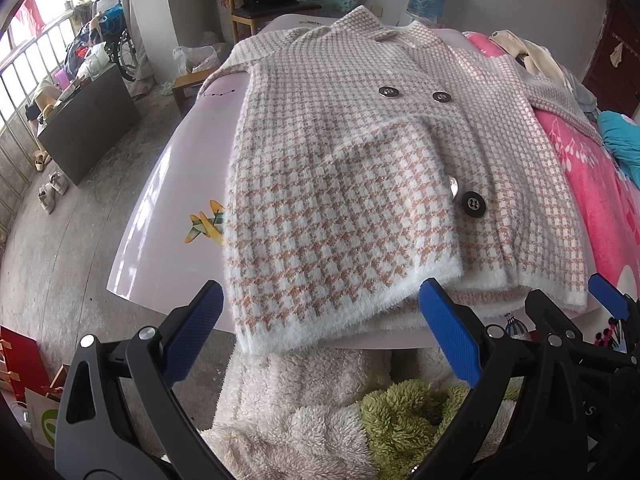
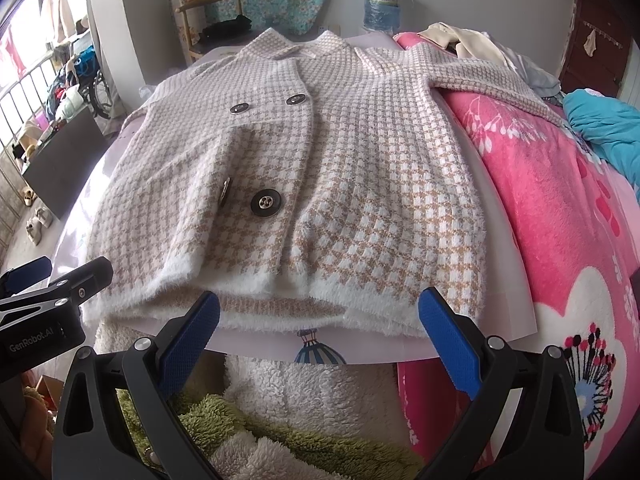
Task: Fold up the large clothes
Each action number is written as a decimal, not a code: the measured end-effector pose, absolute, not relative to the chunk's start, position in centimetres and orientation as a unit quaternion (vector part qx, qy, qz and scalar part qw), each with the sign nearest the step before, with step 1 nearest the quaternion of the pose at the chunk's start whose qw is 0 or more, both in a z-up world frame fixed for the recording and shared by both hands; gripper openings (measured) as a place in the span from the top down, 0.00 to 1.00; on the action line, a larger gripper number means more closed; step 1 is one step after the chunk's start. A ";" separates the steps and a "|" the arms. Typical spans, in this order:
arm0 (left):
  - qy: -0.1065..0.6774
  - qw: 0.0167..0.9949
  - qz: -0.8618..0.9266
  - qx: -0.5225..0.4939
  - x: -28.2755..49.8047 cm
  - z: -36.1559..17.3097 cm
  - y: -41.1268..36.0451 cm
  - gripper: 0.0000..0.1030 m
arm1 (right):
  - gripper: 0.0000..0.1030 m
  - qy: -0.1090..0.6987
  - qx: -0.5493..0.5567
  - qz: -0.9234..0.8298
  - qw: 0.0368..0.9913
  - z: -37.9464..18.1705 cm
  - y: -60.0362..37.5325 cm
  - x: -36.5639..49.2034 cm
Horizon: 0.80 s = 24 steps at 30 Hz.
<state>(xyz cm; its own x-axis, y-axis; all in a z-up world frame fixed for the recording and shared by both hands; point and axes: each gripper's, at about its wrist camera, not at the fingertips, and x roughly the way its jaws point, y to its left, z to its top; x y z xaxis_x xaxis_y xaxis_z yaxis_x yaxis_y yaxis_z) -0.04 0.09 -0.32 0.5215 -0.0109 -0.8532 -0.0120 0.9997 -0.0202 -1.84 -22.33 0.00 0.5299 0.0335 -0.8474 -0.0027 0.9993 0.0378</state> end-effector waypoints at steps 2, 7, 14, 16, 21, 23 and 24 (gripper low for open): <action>0.489 0.872 0.001 -0.012 0.0 -0.3 0.1 0.08 | 0.06 0.484 0.015 0.009 0.875 0.2 -22.3 -1.8; 0.489 0.872 0.000 -0.015 0.1 -0.4 0.2 0.08 | 0.06 0.482 0.012 0.005 0.876 0.3 -22.3 -1.8; 0.490 0.872 -0.005 -0.011 0.7 0.0 0.0 0.08 | 0.06 0.480 0.011 -0.006 0.877 0.1 -22.4 -1.6; 0.490 0.871 -0.006 -0.009 0.8 -0.2 -0.1 0.08 | 0.06 0.479 0.008 -0.009 0.878 0.2 -22.4 -1.4; 0.492 0.871 -0.008 -0.007 1.3 -0.5 -0.5 0.08 | 0.06 0.475 -0.004 -0.014 0.880 0.2 -22.3 -0.8; 0.492 0.870 -0.009 -0.005 1.6 -0.6 -0.6 0.08 | 0.06 0.474 -0.007 -0.016 0.880 0.2 -22.3 -0.5; 0.492 0.870 -0.010 -0.004 1.7 -0.6 -0.7 0.08 | 0.06 0.473 -0.008 -0.015 0.881 0.2 -22.2 -0.3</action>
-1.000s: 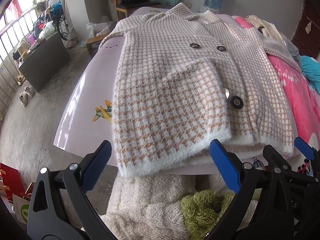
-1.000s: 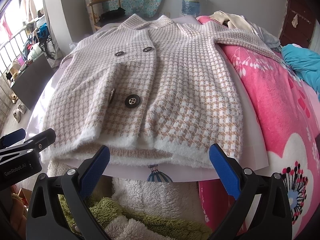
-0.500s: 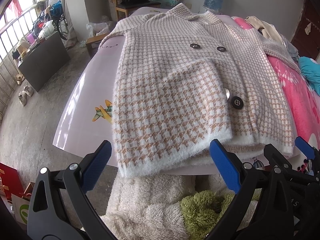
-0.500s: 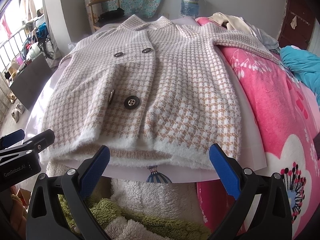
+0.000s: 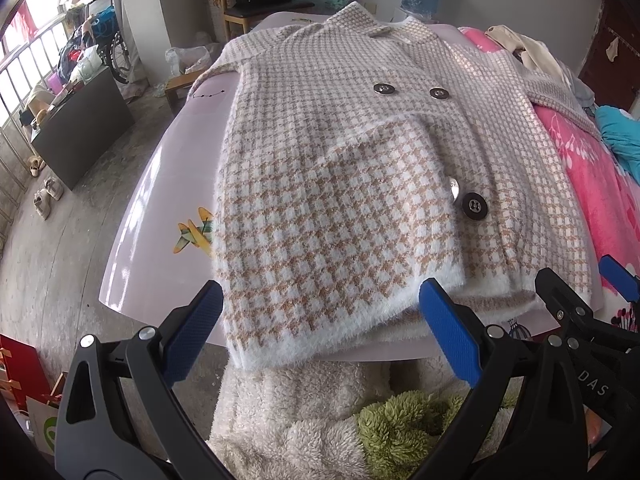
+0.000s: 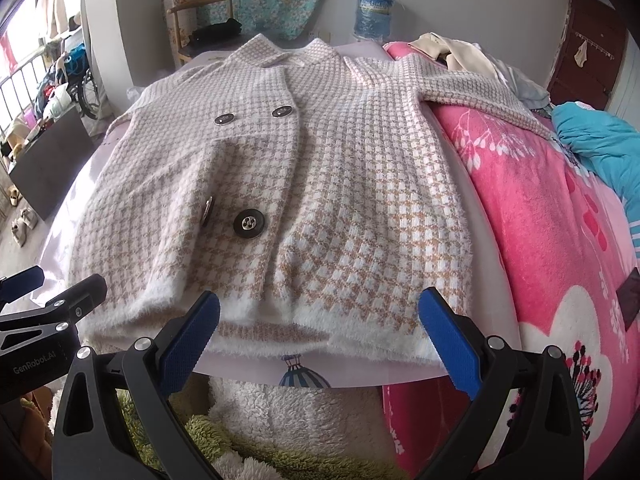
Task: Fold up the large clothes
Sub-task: 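Reach the left tool to the coat's side edge and grasp it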
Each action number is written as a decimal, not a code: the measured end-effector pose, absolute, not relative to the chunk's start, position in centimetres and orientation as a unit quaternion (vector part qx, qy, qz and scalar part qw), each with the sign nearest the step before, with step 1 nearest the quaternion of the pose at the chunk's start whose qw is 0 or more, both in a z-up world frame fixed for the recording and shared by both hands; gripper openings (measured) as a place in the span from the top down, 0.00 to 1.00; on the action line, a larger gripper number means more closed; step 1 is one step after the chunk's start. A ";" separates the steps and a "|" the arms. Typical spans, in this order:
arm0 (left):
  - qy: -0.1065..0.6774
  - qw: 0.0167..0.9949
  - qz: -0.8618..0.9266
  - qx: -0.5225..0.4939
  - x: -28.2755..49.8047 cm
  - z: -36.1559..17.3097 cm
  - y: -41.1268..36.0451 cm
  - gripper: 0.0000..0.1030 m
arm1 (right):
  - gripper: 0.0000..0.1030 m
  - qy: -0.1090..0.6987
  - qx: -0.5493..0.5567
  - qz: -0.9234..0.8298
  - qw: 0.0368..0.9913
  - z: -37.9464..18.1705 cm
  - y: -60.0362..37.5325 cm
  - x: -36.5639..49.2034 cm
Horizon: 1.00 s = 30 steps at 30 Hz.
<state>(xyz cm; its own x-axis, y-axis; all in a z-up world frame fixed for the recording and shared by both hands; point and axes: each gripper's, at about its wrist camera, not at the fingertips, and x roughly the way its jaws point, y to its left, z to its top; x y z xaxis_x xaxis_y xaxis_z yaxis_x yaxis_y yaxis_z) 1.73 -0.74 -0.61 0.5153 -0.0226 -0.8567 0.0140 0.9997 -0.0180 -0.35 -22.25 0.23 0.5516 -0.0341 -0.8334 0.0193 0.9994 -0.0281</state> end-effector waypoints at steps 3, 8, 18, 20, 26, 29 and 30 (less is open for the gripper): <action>0.492 0.871 -0.011 0.000 2.1 -0.8 -0.9 0.08 | 0.06 0.470 -0.015 -0.016 0.882 0.2 -22.1 0.1; 0.495 0.869 -0.014 0.002 3.4 -1.2 -1.0 0.08 | 0.06 0.467 -0.026 -0.012 0.884 0.1 -22.0 1.4; 0.458 0.889 0.011 0.004 8.1 0.6 1.1 0.08 | 0.06 0.433 -0.043 0.007 0.901 2.1 -21.3 5.3; 0.449 0.893 0.017 0.004 9.3 1.0 1.8 0.08 | 0.06 0.426 -0.037 0.019 0.904 2.6 -21.2 6.4; 0.431 0.901 -0.018 -0.046 12.5 1.6 4.4 0.08 | 0.06 0.410 -0.030 0.058 0.910 3.5 -20.3 10.2; 0.404 0.909 -0.043 -0.087 13.4 1.5 5.8 0.08 | 0.06 0.393 -0.048 0.067 0.916 3.8 -19.4 12.0; 0.395 0.912 -0.049 -0.096 13.6 1.5 6.2 0.08 | 0.06 0.391 -0.049 0.073 0.916 3.8 -19.1 12.6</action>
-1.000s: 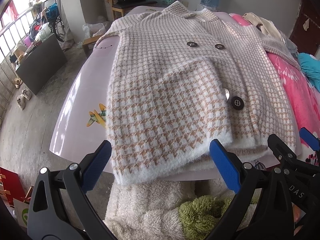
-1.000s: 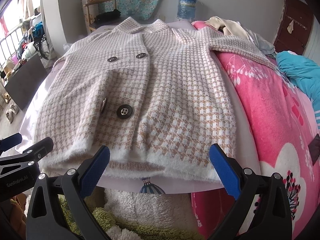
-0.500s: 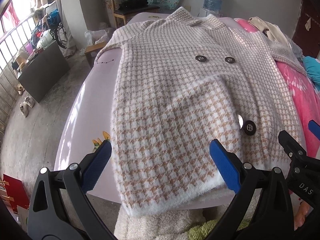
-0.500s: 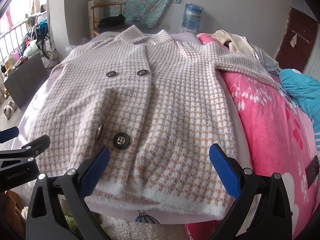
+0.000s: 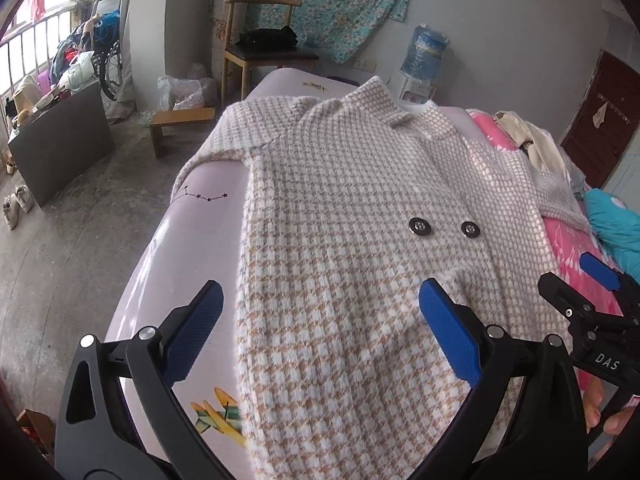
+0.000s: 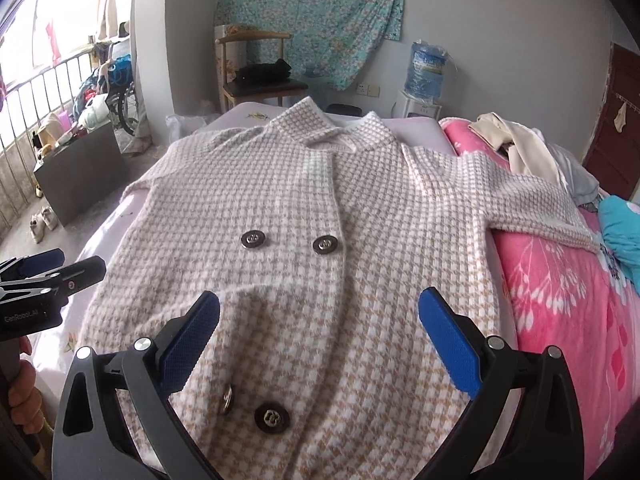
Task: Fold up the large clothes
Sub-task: 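Reach the left tool to the coat's side edge and grasp it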
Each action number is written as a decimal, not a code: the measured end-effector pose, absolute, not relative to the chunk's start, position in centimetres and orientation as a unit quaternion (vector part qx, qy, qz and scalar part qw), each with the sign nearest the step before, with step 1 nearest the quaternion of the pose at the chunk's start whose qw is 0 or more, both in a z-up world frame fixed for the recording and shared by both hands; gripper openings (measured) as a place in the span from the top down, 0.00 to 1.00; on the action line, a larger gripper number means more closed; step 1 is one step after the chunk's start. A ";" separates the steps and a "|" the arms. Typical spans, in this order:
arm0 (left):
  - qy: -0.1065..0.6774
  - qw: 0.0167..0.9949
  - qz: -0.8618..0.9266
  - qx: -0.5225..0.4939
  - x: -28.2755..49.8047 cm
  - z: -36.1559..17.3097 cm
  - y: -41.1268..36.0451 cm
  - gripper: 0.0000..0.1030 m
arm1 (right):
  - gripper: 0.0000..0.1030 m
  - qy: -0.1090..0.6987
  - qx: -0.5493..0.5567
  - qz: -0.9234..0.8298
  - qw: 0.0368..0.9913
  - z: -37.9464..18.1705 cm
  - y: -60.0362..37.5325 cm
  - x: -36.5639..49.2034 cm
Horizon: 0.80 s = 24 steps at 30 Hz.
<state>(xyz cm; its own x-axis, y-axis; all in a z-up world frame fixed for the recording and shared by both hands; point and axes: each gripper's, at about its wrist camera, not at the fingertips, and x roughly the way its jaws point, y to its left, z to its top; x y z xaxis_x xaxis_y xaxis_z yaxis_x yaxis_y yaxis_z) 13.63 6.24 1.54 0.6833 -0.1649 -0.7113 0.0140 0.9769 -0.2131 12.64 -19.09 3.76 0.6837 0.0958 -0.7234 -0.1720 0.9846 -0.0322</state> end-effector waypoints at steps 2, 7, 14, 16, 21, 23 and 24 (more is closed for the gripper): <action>0.387 0.915 -0.056 -0.104 14.3 1.5 6.8 0.08 | 0.06 0.391 -0.042 0.088 0.915 3.6 -18.6 14.0; 0.392 0.904 -0.081 -0.148 16.8 1.5 9.0 0.08 | 0.06 0.401 -0.028 0.126 0.907 2.9 -16.8 17.0; 0.391 0.884 -0.018 -0.254 21.8 1.0 17.0 0.08 | 0.06 0.414 -0.042 0.162 0.895 1.5 -13.9 19.5; 0.405 0.856 -0.010 -0.321 23.8 -0.6 20.4 0.08 | 0.06 0.419 -0.045 0.170 0.891 1.0 -13.1 20.1; 0.443 0.750 -0.017 -0.491 28.3 -6.9 27.0 0.08 | 0.06 0.428 -0.056 0.178 0.885 0.2 -11.5 21.7; 0.455 0.714 -0.018 -0.532 29.6 -9.6 28.4 0.08 | 0.06 0.431 -0.061 0.178 0.883 -0.2 -10.9 22.1; 0.460 0.694 -0.016 -0.554 30.2 -11.2 29.1 0.08 | 0.06 0.433 -0.063 0.177 0.881 -0.4 -10.7 22.3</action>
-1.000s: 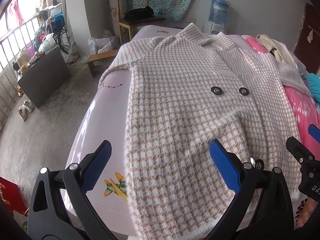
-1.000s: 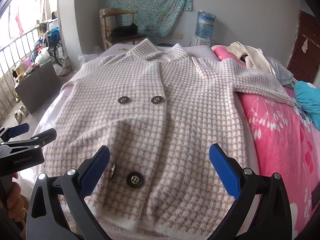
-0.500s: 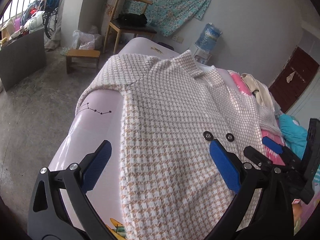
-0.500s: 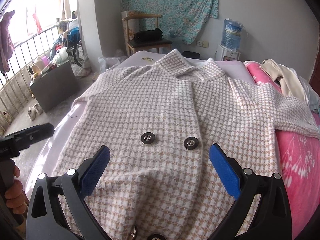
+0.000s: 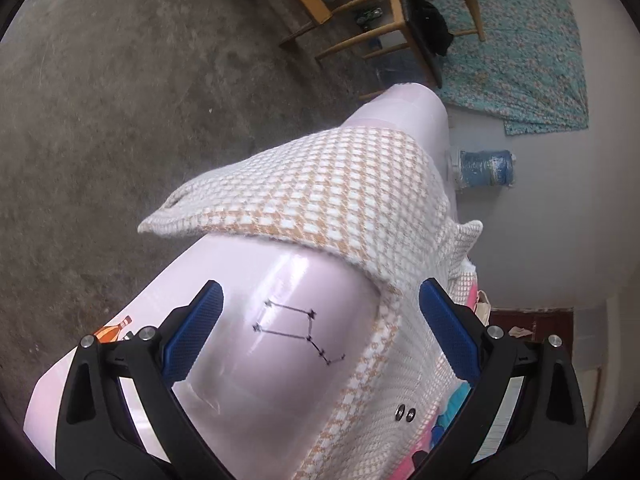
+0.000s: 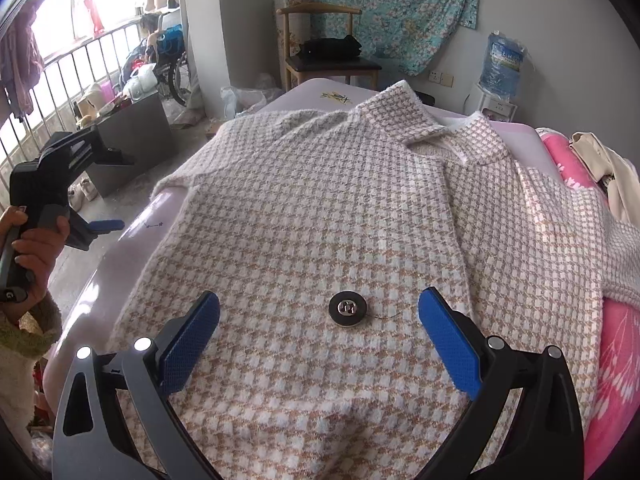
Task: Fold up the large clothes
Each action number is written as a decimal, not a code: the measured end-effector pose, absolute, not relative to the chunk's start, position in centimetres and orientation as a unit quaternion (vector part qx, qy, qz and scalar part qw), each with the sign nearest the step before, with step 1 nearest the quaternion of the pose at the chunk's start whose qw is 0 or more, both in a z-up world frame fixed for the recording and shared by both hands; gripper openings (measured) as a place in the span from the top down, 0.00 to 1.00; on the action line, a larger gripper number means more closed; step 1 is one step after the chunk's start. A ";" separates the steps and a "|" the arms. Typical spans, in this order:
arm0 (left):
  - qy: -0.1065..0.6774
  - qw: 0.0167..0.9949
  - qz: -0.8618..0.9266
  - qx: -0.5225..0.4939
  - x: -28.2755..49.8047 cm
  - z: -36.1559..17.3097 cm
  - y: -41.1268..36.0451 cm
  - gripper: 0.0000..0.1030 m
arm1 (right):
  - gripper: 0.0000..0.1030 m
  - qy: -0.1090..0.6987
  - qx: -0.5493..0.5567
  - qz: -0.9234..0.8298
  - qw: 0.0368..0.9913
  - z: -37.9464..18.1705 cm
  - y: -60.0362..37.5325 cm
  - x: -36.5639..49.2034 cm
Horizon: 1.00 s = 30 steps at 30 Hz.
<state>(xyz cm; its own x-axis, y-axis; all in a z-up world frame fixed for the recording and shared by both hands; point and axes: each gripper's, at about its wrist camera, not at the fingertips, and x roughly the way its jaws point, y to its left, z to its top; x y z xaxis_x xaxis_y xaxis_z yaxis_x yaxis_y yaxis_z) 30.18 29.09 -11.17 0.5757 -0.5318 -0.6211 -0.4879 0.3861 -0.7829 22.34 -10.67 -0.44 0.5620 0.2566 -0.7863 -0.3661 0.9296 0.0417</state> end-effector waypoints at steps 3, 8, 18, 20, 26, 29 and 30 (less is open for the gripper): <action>0.472 0.631 -0.017 -0.615 31.6 -15.9 30.3 0.08 | 0.06 0.441 -0.070 0.175 0.878 -1.0 -9.9 22.8; 0.472 0.537 -0.058 -0.697 33.3 -22.2 30.9 0.08 | 0.06 0.453 -0.083 0.169 0.871 -2.2 -8.8 23.8; 0.483 0.495 -0.041 -0.721 37.5 -27.6 31.5 0.16 | 0.06 0.474 -0.083 0.150 0.864 -3.9 -8.1 25.8; 0.482 0.497 -0.036 -0.721 38.1 -27.9 32.0 0.40 | 0.06 0.471 -0.082 0.145 0.866 -3.9 -8.2 26.1; 0.489 0.539 -0.018 -0.686 39.2 -26.3 33.3 0.81 | 0.06 0.471 -0.070 0.127 0.870 -3.8 -9.1 26.9; 0.490 0.592 0.008 -0.640 39.2 -23.3 34.1 0.89 | 0.06 0.467 -0.064 0.122 0.874 -3.6 -9.7 27.1; 0.489 0.616 0.020 -0.617 39.3 -21.9 34.4 0.90 | 0.06 0.464 -0.064 0.121 0.875 -3.4 -9.8 27.0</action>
<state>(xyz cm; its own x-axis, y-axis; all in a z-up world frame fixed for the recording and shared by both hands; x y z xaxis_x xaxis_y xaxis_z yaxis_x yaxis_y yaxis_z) 39.33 34.37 -21.91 0.5218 -0.5792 -0.6263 -0.6273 0.2371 -0.7418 27.00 -9.83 -3.40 0.5408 0.1523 -0.8273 -0.2703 0.9628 0.0006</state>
